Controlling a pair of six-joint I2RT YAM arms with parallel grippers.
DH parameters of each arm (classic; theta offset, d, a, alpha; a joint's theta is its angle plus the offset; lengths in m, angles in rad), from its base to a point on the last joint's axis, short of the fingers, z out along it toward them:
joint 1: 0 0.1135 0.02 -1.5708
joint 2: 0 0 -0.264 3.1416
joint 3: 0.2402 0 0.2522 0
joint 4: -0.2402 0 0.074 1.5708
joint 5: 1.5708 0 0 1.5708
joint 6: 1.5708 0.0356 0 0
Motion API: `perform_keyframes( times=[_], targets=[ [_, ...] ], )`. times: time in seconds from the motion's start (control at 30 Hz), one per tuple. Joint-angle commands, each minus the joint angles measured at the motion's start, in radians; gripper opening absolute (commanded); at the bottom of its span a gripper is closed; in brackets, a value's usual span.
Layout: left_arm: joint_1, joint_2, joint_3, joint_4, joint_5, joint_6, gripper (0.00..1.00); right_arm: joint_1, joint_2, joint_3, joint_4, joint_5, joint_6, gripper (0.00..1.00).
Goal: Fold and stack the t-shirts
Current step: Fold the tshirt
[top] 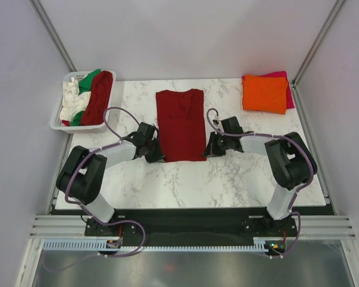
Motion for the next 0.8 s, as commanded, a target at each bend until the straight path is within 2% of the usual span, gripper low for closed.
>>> perform_keyframes(
  times=[0.0,0.17,0.3,0.4,0.43,0.5,0.53,0.57,0.67,0.77],
  targets=[
    [-0.009,-0.071,-0.027,0.011,-0.053,0.011,0.02,0.008,0.024,-0.047,-0.067,0.039,-0.026,0.01],
    [-0.037,-0.216,-0.109,-0.015,-0.03,-0.017,0.02,0.034,-0.091,-0.091,-0.138,0.124,-0.02,0.0],
    [-0.075,-0.408,-0.185,-0.015,-0.03,-0.017,0.02,0.083,-0.233,-0.168,-0.201,0.161,0.012,0.0],
    [-0.097,-0.546,-0.217,-0.015,-0.03,-0.017,0.02,0.168,-0.368,-0.174,-0.28,0.242,0.061,0.0],
    [-0.097,-0.644,-0.212,-0.015,-0.03,-0.017,0.02,0.232,-0.436,-0.159,-0.306,0.267,0.069,0.0],
    [-0.098,-0.713,-0.162,-0.015,-0.03,-0.017,0.02,0.287,-0.484,-0.092,-0.39,0.332,0.101,0.0],
    [-0.098,-0.753,-0.134,-0.053,-0.027,-0.12,0.02,0.291,-0.523,-0.065,-0.411,0.345,0.109,0.0],
    [-0.098,-0.76,-0.101,-0.433,-0.04,-0.115,0.02,0.291,-0.539,-0.015,-0.446,0.376,0.113,0.0],
    [-0.098,-0.723,0.031,-0.498,-0.088,-0.072,0.02,0.293,-0.562,0.063,-0.483,0.442,0.103,0.0],
    [-0.095,-0.639,0.137,-0.521,-0.14,-0.029,0.02,0.291,-0.493,0.179,-0.527,0.519,0.06,0.0]
  ],
)
